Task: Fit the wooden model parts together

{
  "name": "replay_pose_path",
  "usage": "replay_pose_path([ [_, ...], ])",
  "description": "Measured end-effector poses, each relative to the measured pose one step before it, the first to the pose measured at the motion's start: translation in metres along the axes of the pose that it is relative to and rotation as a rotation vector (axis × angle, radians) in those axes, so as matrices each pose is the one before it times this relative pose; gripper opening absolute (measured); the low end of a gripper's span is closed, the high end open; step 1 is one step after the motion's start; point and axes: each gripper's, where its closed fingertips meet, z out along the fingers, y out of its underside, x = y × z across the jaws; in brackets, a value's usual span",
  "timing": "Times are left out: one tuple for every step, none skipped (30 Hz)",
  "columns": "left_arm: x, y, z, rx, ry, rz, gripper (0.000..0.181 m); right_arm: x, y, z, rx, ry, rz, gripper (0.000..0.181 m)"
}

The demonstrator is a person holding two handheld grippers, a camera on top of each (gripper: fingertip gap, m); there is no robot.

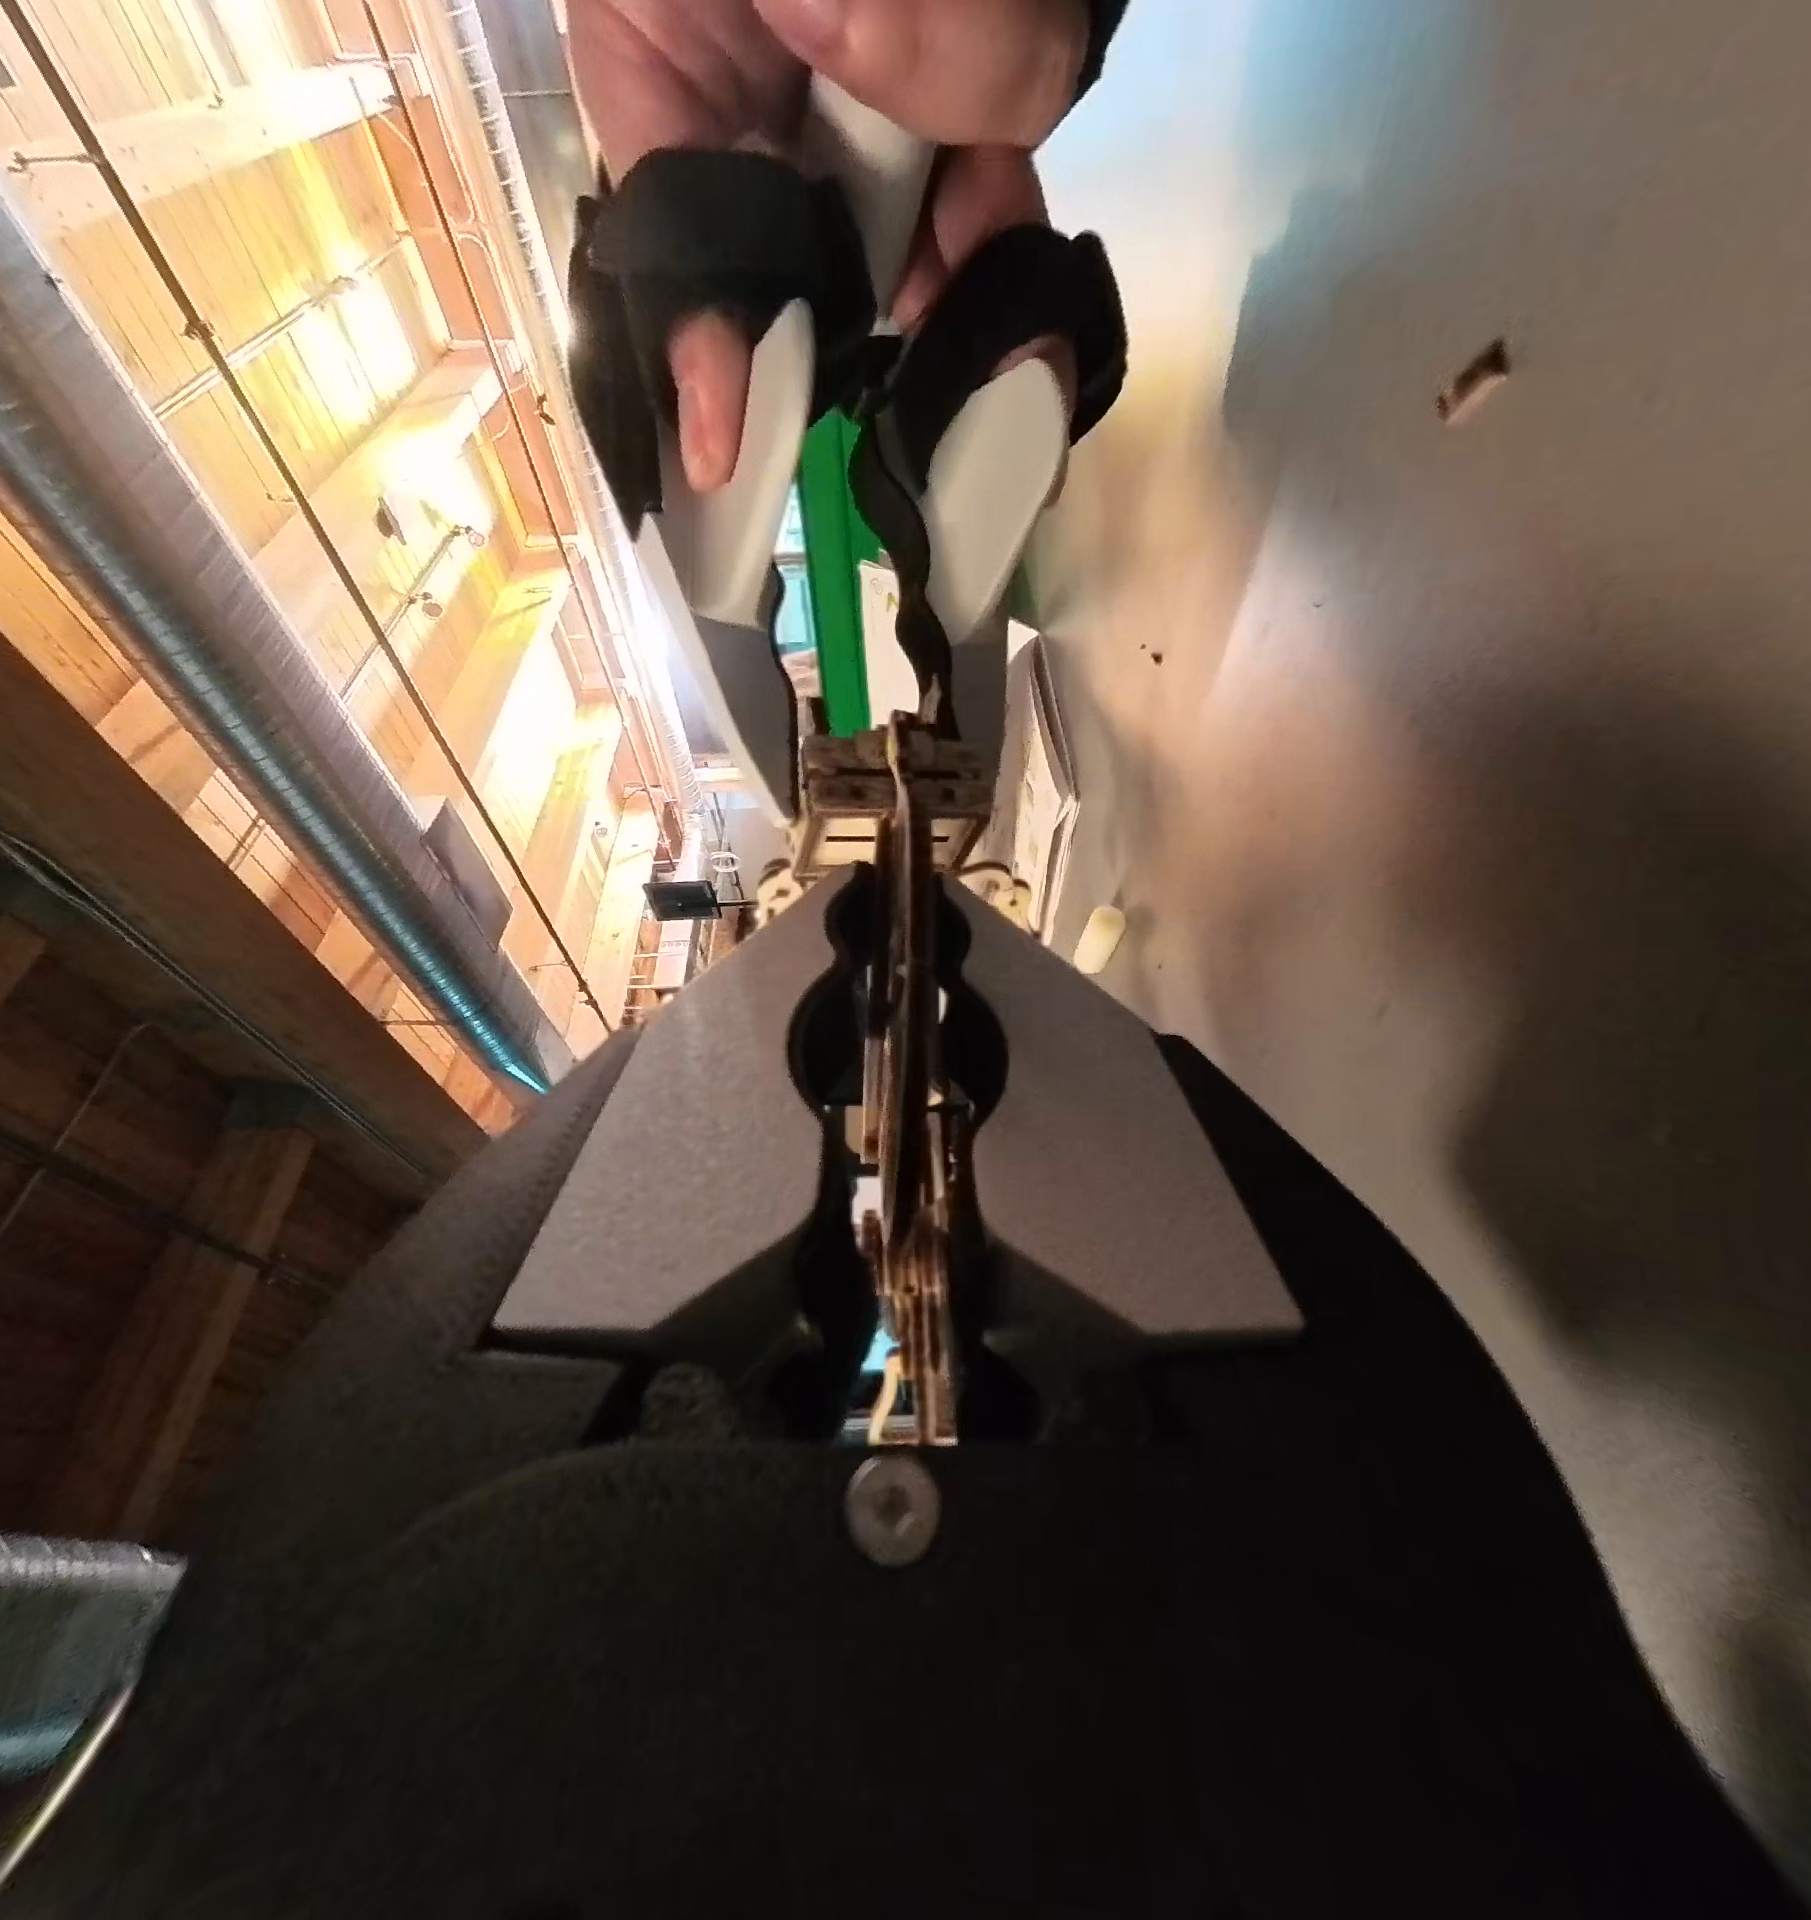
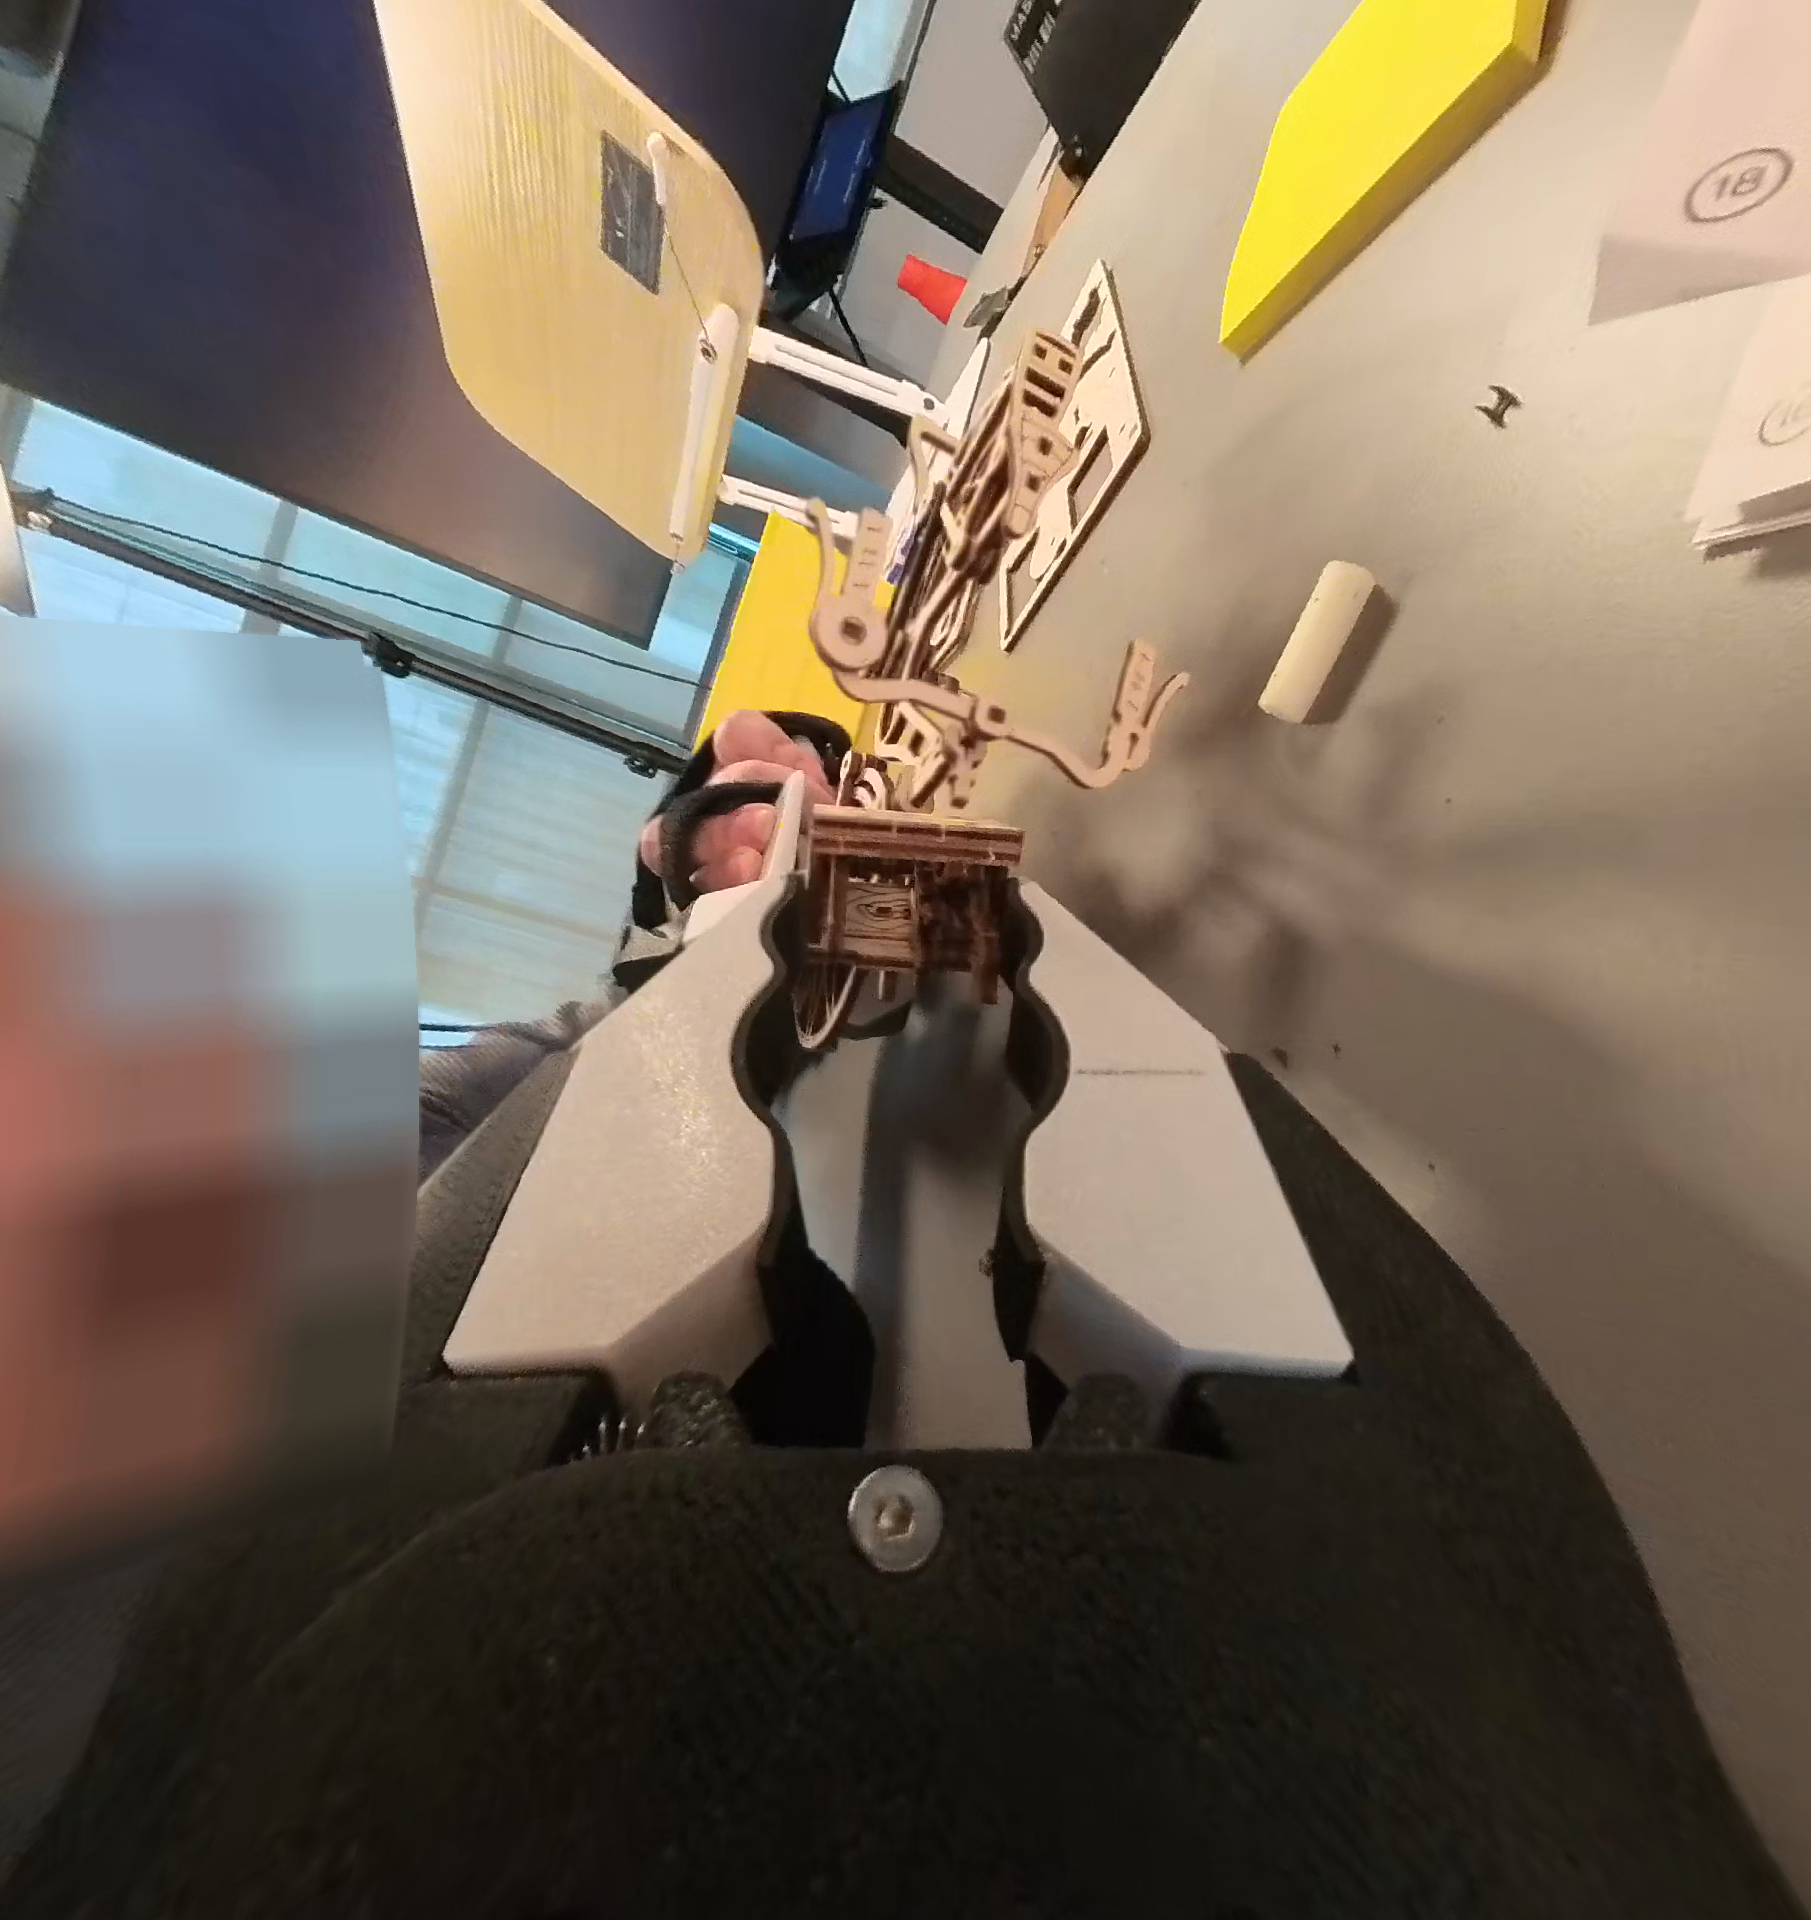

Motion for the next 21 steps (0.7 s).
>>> replay_pose_path([
  [0.00067, -0.00035, 0.00004, 0.0006, 0.0066, -0.0065, 0.007, 0.00055, 0.00049, -0.00013, -0.0042, 0.0089, -0.0119, 0.035],
  [0.00009, -0.00003, 0.00000, -0.0012, 0.0010, -0.0010, 0.007, -0.00001, 0.00022, -0.00002, -0.0022, 0.0090, -0.0134, 0.035],
  [0.00011, -0.00018, -0.00003, -0.0008, 0.0012, 0.0007, 0.007, -0.00001, 0.00017, -0.00010, -0.0030, 0.0095, -0.0130, 0.035],
  [-0.00058, -0.00045, -0.00022, 0.0014, -0.0041, 0.0044, 0.007, -0.00070, 0.00011, -0.00011, -0.0037, 0.0051, -0.0095, 0.035],
  [-0.00076, -0.00026, -0.00020, -0.0013, -0.0036, 0.0034, 0.007, -0.00067, -0.00011, -0.00002, -0.0004, 0.0014, -0.0027, 0.035],
  [-0.00041, -0.00002, -0.00021, -0.0026, -0.0028, 0.0057, 0.007, -0.00040, -0.00048, 0.00034, 0.0035, -0.0013, 0.0028, 0.035],
  [-0.00022, -0.00030, -0.00035, 0.0005, -0.0045, 0.0098, 0.007, -0.00019, -0.00034, 0.00042, 0.0027, -0.0055, 0.0087, 0.035],
  [0.00001, -0.00053, -0.00029, 0.0012, -0.0017, 0.0076, 0.006, 0.00006, -0.00002, 0.00044, 0.0019, -0.0088, 0.0145, 0.035],
  [0.00018, -0.00060, -0.00016, 0.0024, 0.0010, 0.0036, 0.007, 0.00034, 0.00001, 0.00027, 0.0035, -0.0107, 0.0212, 0.035],
  [0.00136, -0.00051, 0.00023, 0.0019, 0.0074, 0.0037, 0.007, 0.00142, 0.00022, 0.00032, 0.0042, -0.0042, 0.0242, 0.035],
  [0.00244, -0.00017, 0.00045, -0.0020, 0.0100, 0.0114, 0.006, 0.00225, 0.00037, 0.00045, 0.0025, 0.0062, 0.0113, 0.035],
  [0.00131, -0.00032, 0.00020, 0.0001, -0.0001, 0.0193, 0.007, 0.00152, 0.00017, 0.00052, 0.0029, 0.0087, 0.0027, 0.035],
  [0.00049, 0.00014, 0.00021, -0.0017, -0.0001, 0.0082, 0.007, 0.00066, -0.00025, 0.00053, 0.0040, 0.0113, -0.0047, 0.035],
  [0.00058, 0.00066, 0.00059, -0.0039, 0.0073, -0.0084, 0.007, 0.00052, -0.00059, 0.00028, 0.0027, 0.0171, -0.0129, 0.035],
  [0.00053, 0.00093, 0.00075, -0.0040, 0.0080, -0.0133, 0.007, 0.00052, -0.00065, 0.00029, 0.0014, 0.0210, -0.0169, 0.035],
  [0.00073, 0.00070, 0.00057, -0.0032, 0.0064, -0.0053, 0.007, 0.00066, -0.00033, 0.00031, -0.0020, 0.0232, -0.0194, 0.034],
  [0.00101, 0.00056, 0.00046, -0.0039, 0.0051, 0.0008, 0.007, 0.00077, -0.00012, 0.00051, -0.0044, 0.0230, -0.0192, 0.034],
  [0.00053, 0.00042, 0.00032, -0.0040, 0.0018, 0.0023, 0.007, 0.00047, -0.00037, 0.00054, -0.0016, 0.0161, -0.0118, 0.035],
  [-0.00088, 0.00071, 0.00026, -0.0051, -0.0043, -0.0008, 0.007, -0.00050, -0.00094, 0.00042, 0.0044, 0.0017, -0.0005, 0.035],
  [-0.00124, 0.00043, -0.00008, -0.0006, -0.0033, -0.0085, 0.007, -0.00092, -0.00079, 0.00025, 0.0047, -0.0115, 0.0112, 0.035],
  [-0.00067, 0.00013, -0.00019, 0.0026, -0.0013, -0.0065, 0.007, -0.00069, -0.00029, 0.00012, 0.0034, -0.0170, 0.0188, 0.035],
])
